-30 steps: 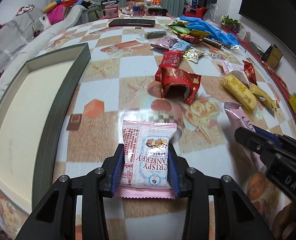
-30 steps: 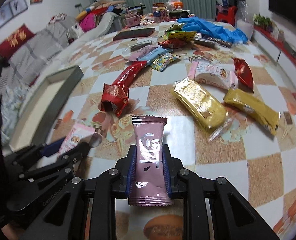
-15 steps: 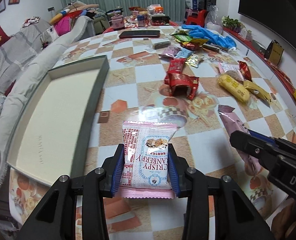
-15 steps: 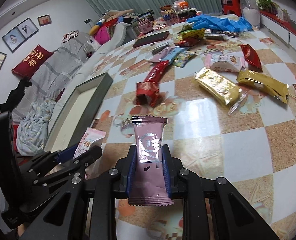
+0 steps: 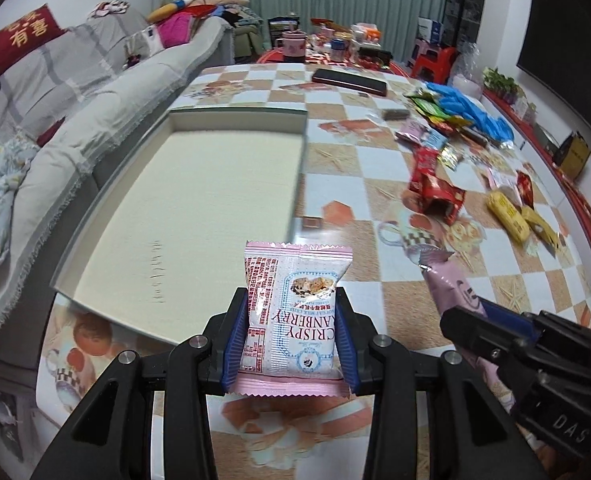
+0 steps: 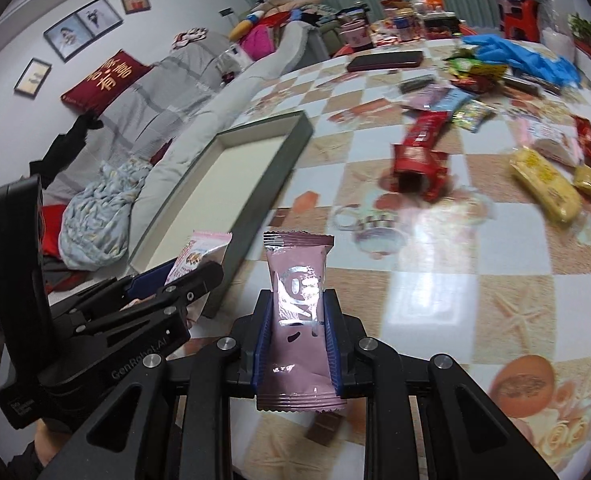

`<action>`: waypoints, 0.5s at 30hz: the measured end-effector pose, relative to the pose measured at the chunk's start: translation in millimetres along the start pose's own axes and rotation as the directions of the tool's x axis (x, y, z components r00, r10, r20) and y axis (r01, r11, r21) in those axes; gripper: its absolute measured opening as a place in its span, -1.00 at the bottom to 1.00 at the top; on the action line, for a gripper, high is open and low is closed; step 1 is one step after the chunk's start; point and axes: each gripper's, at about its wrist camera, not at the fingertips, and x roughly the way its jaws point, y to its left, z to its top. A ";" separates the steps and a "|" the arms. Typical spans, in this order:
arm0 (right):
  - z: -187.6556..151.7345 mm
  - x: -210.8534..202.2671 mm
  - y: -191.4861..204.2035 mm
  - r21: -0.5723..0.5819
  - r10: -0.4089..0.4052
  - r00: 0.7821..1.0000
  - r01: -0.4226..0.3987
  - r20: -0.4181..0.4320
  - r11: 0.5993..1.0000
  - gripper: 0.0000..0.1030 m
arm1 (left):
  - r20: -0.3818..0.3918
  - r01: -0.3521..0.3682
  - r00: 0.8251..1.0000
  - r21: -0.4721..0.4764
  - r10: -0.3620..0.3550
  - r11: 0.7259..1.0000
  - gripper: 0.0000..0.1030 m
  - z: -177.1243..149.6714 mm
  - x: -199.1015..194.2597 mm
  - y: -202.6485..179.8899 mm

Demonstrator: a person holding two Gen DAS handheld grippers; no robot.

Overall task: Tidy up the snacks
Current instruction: 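Carry the pink packet and pink bar over the tray with both grippers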

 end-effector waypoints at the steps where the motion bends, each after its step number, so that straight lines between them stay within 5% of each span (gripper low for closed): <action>1: 1.2 4.0 5.8 -0.010 0.004 1.000 -0.004 -0.005 1.000 -0.50 | 0.002 -0.003 1.000 -0.016 0.003 1.000 -0.16 1.3 -0.9 8.0; 15: 51.9 72.1 76.6 -0.119 0.025 0.997 -0.033 -0.066 0.992 -0.50 | -0.038 -0.072 0.997 -0.165 0.067 0.984 -0.16 33.6 23.4 105.4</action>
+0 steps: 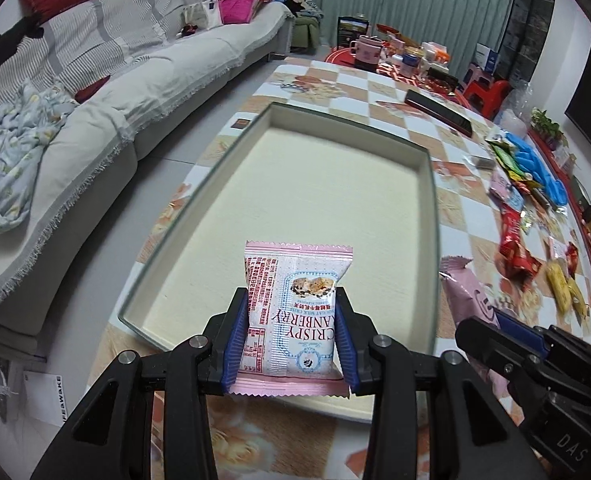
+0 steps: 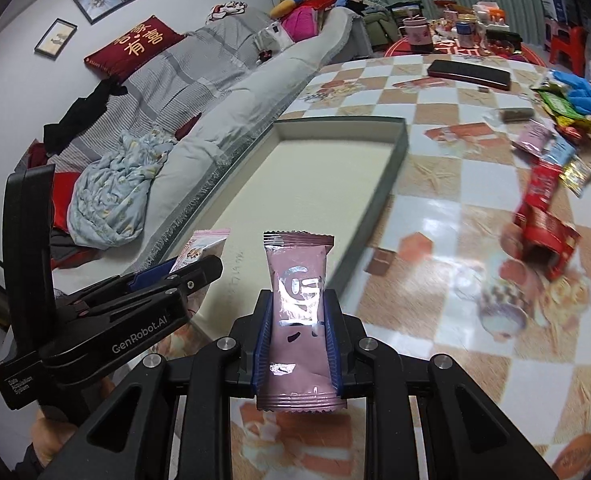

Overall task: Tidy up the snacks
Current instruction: 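Carry the pink packet and pink bar over the tray with both grippers, then open both grippers to drop the pink packet and pink bar into the tray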

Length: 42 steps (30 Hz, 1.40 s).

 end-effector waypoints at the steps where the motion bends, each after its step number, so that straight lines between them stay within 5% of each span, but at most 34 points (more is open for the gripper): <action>1: 5.3 5.7 3.1 -0.008 -0.004 1.000 0.004 -0.006 1.000 -0.50 | -0.002 -0.009 1.000 0.004 0.009 1.000 -0.16 2.3 3.1 2.8; 19: 51.8 61.0 11.2 -0.070 -0.095 0.994 0.090 -0.061 0.993 -0.50 | -0.040 0.001 0.999 0.007 -0.001 1.000 -0.16 23.0 48.1 20.2; 42: 80.2 83.3 -2.2 -0.071 -0.141 0.987 0.136 -0.072 0.988 -0.50 | -0.062 0.007 0.998 0.037 -0.005 0.999 -0.16 43.0 73.2 10.3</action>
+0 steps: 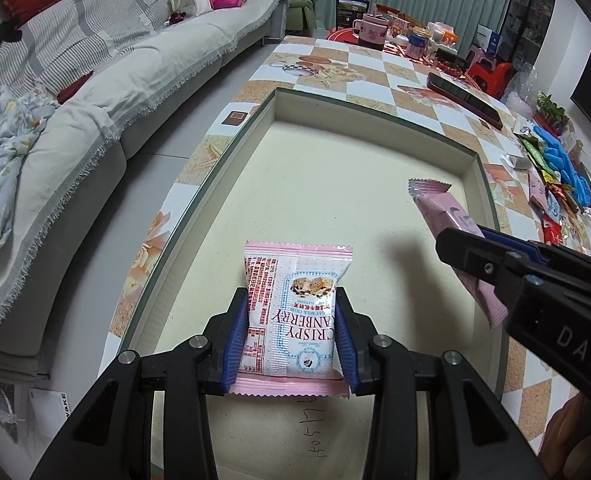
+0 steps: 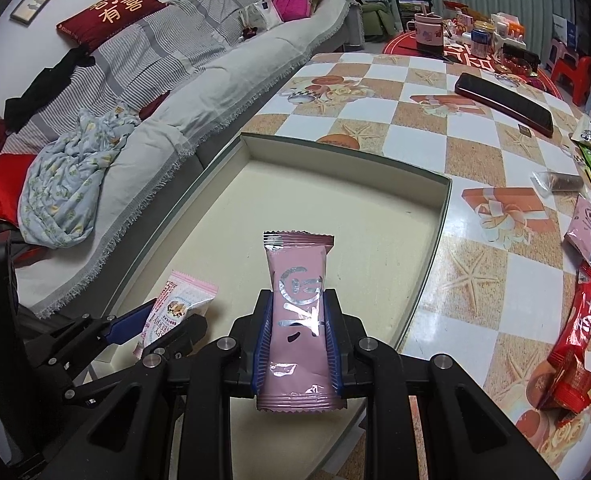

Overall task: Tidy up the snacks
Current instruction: 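Open both grippers to drop the pink packet and pink bar into the tray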

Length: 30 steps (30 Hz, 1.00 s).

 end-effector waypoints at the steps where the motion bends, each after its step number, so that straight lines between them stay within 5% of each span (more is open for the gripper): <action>1: 0.9 1.2 0.0 -0.002 -0.006 1.000 0.006 -0.001 1.000 -0.50 | 0.000 -0.001 1.000 0.003 0.001 1.000 -0.16 0.8 0.4 -0.4; 19: 27.5 19.9 -7.7 -0.015 -0.111 0.993 0.111 -0.029 0.994 -0.50 | -0.003 -0.025 1.000 0.046 0.025 0.999 -0.14 32.0 15.9 -13.7; 23: 36.9 27.5 -13.2 0.001 -0.110 0.992 0.110 -0.061 0.994 -0.50 | -0.009 -0.016 1.000 0.042 0.016 0.999 0.36 36.3 23.0 -12.1; 27: 33.7 16.8 -12.7 -0.009 -0.062 0.997 0.062 -0.053 0.998 -0.45 | 0.014 -0.019 1.000 0.069 0.018 0.997 0.42 29.6 16.0 -12.9; 29: 27.1 -0.9 -15.0 -0.002 -0.067 0.998 0.067 -0.001 0.998 0.67 | 0.027 0.002 1.000 0.081 -0.005 0.997 0.42 24.1 7.2 -14.9; 30: 22.0 -14.1 -16.9 0.007 -0.056 0.997 0.056 0.045 0.998 0.77 | 0.039 0.022 0.999 0.086 -0.026 0.996 0.42 19.3 0.4 -16.7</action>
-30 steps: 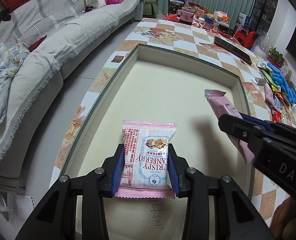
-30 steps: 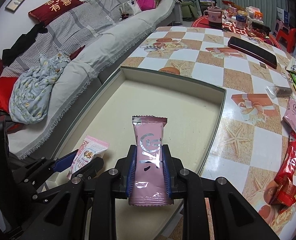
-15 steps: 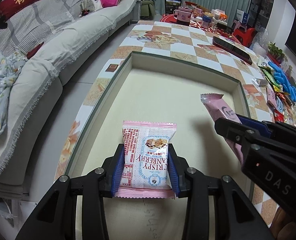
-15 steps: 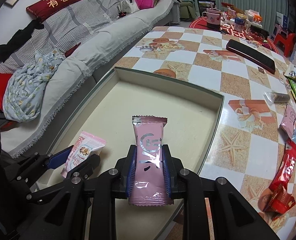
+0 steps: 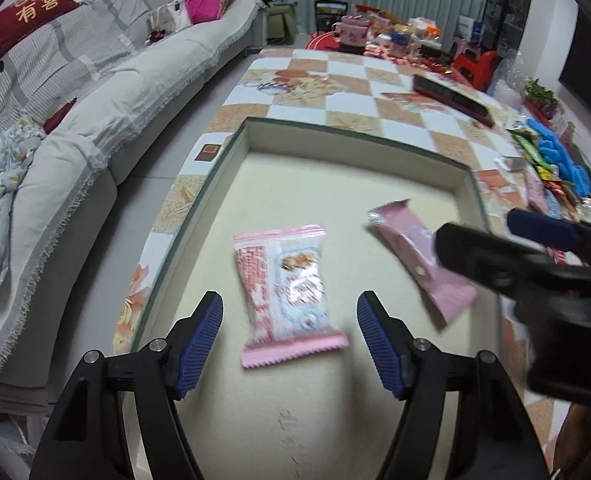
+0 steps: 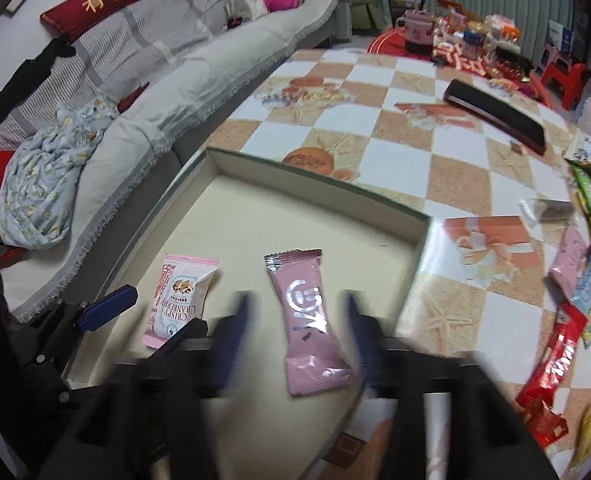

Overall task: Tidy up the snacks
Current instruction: 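Open both grippers to drop the pink packet and pink bar into the tray, then move both grippers back over the snacks on the table, then grasp the red wrapper with the left gripper and lift it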

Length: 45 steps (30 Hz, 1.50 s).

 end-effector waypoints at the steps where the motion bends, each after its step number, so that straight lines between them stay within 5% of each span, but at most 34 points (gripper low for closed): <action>1: -7.4 -17.8 -4.7 0.008 0.012 0.998 -0.012 0.054 1.000 0.76 | 0.010 0.016 1.000 0.000 -0.016 1.000 0.43 -3.3 -5.4 -2.8; 6: -56.3 -70.5 -50.0 0.041 -0.076 0.987 0.071 0.144 0.997 0.76 | 0.040 0.100 0.994 0.064 -0.102 0.993 0.44 -25.8 -32.5 -47.3; 12: -142.4 -109.8 -134.2 0.137 -0.258 0.961 0.244 0.096 0.960 0.76 | 0.060 0.158 0.983 0.185 -0.172 0.970 0.54 -54.5 -57.4 -135.0; 16: -187.9 -127.4 -175.6 0.134 -0.382 0.923 0.372 0.050 0.918 0.76 | 0.031 0.170 0.982 0.269 -0.185 0.948 0.56 -69.9 -51.0 -190.8; 23: -209.3 -135.0 -233.5 0.132 -0.392 0.920 0.388 0.002 0.912 0.76 | -0.036 0.160 0.987 0.321 -0.157 0.933 0.56 -83.2 -15.5 -233.3; 25: -208.5 -133.3 -243.6 0.146 -0.348 0.938 0.344 0.002 0.928 0.82 | -0.044 0.179 0.984 0.298 -0.174 0.937 0.60 -83.5 -8.7 -233.8; 26: -209.6 -132.6 -249.0 0.161 -0.350 0.937 0.346 -0.002 0.924 1.00 | -0.047 0.180 0.984 0.290 -0.174 0.940 0.65 -83.2 -6.9 -234.4; 31: -211.4 -130.5 -247.1 0.166 -0.362 0.932 0.354 0.016 0.920 1.00 | -0.059 0.154 0.988 0.253 -0.144 0.955 0.80 -72.1 1.1 -244.3; 36: -212.2 -130.9 -247.6 0.166 -0.358 0.934 0.350 0.019 0.922 1.00 | -0.147 0.135 0.982 0.104 -0.119 0.985 1.00 -48.0 16.4 -255.0; 45: -211.2 -130.9 -244.5 0.155 -0.349 0.937 0.341 0.022 0.927 1.00 | -0.178 -0.026 0.984 -0.064 0.014 0.998 0.99 -10.4 43.0 -265.0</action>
